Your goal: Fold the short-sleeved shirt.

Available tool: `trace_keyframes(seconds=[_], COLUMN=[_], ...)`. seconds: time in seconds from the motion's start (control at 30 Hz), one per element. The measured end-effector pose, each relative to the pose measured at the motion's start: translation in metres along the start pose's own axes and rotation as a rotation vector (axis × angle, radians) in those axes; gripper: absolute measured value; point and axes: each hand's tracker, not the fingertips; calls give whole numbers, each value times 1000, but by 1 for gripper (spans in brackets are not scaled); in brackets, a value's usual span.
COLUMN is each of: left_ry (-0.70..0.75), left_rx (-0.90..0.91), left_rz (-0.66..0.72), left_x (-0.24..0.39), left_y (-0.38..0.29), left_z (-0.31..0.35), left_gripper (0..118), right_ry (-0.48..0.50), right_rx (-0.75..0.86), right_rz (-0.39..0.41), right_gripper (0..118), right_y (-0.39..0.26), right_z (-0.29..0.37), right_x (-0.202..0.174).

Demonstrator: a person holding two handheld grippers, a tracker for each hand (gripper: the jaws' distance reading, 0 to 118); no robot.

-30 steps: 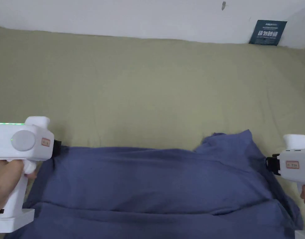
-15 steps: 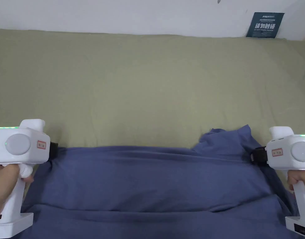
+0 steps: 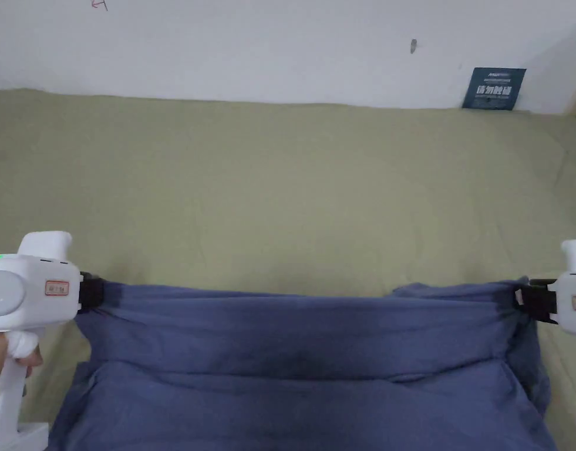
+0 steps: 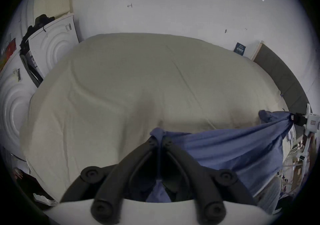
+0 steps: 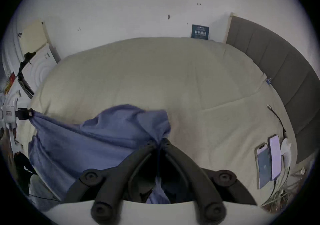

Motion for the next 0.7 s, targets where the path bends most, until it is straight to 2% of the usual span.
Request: trace_keyframes(seconds=[0.3,0.5,0.7], left_ry=[-7,-18,-15], left_rx=[68,40,-18], left_rz=[-36,-13,16], left_x=[-7,-14,-22], left_y=[-78,-127,-155], left_z=[72,72,54], left_gripper=[4,4,4], right_ry=[24,21,11], right_rx=[45,-15,-80], right_rz=[1,-36,-51], right_gripper=[3,3,3], right_y=[-79,-135,-164], right_z=[69,69,50], right_x=[0,2,2])
